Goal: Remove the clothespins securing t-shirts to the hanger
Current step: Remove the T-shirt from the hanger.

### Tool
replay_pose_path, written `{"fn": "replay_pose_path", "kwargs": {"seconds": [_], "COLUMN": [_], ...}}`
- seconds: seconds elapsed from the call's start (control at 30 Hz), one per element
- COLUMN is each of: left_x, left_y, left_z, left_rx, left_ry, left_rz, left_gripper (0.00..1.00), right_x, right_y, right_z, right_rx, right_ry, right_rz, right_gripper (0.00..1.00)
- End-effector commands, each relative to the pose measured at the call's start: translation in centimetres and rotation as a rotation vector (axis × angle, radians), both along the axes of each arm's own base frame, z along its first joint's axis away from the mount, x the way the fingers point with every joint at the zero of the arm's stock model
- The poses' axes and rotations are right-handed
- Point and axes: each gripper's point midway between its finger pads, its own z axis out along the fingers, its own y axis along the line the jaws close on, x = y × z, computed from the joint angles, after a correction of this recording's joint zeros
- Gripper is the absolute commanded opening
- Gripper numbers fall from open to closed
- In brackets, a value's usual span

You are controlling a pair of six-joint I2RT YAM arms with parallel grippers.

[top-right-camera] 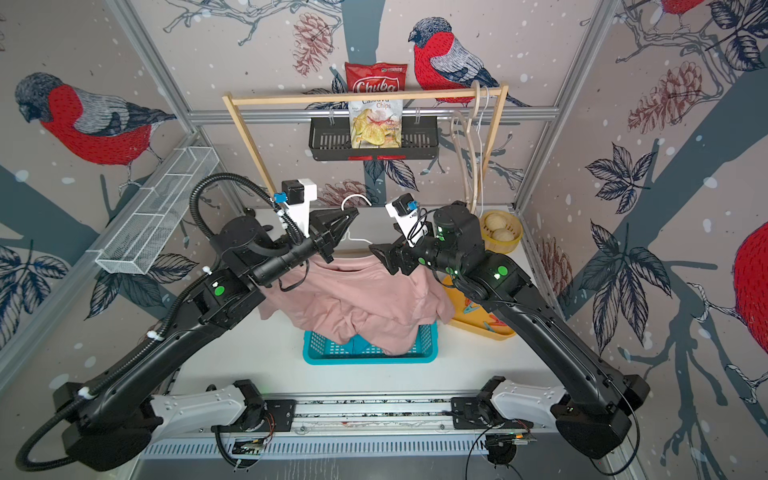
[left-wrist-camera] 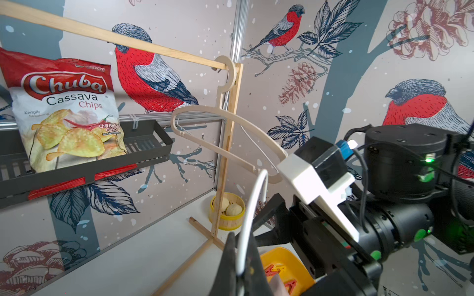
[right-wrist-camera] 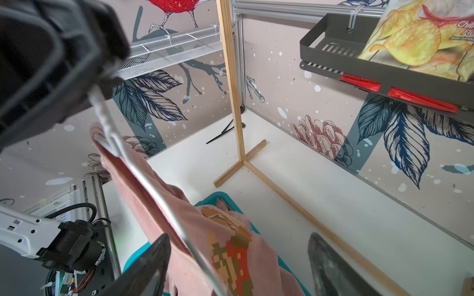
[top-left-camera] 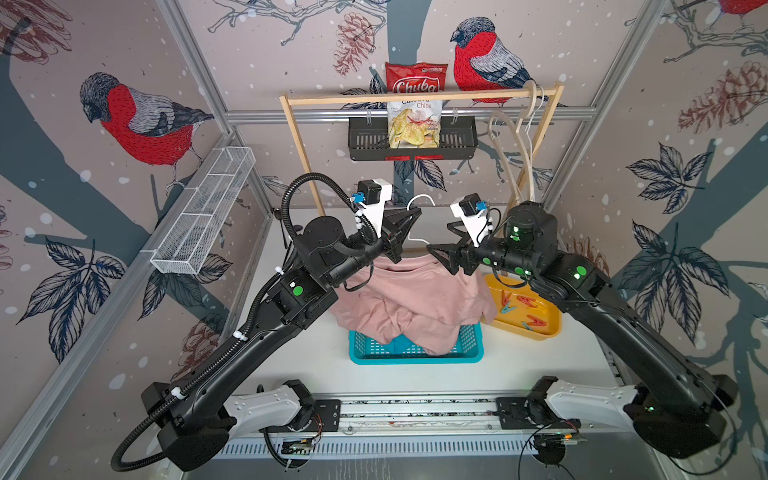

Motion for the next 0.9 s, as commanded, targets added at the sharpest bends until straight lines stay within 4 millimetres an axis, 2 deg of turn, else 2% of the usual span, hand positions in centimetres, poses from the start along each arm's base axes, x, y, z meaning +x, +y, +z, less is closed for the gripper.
{"fn": "replay_pose_path", "kwargs": {"seconds": [0.0,0.07,0.13,0.43,0.67,0.7,0.73,0.87], "left_x": [-1.7,-2.0,-2.3,-2.7,-2.7,-2.7,-2.7,-3.1], "left_y": [0.0,0.0,-0.1,0.4,-0.3,-0.5,-0.5,-0.3], "left_z": [3.2,3.6,3.8,3.8,3.2,3.2,3.0,2.4], "left_rx": [-0.048,-0.051,-0.052,-0.043,-0.005,0.001,0.011,0.075], "left_ry": [-0.108,-0.114,-0.118,-0.133,-0.134,-0.139,-0.147,-0.215], "left_rz": [-0.07,-0.082,-0.096,-0.186,-0.271,-0.278,-0.281,-0.267], "left_gripper": [0.0,0.0,0.0,0.0,0.0,0.03,0.08,0.45], "right_x": [-0.3,-0.5,-0.9,-2.8,-2.7,-2.7,-2.9,-3.4], "right_y": [0.0,0.4,0.6,1.4,1.1,1.1,1.0,0.5], "right_z": [-0.2,0.3,1.0,3.6,2.6,2.5,2.6,3.0], "right_rx": [-0.076,-0.084,-0.08,-0.052,-0.088,-0.09,-0.084,-0.051], "right_ry": [-0.029,-0.042,-0.066,-0.158,-0.192,-0.191,-0.189,-0.171], "right_rz": [0.037,0.067,0.088,0.2,0.208,0.212,0.224,0.28], "right_gripper": [0.83,0.82,0.75,0.0,0.0,0.0,0.0,0.0]}}
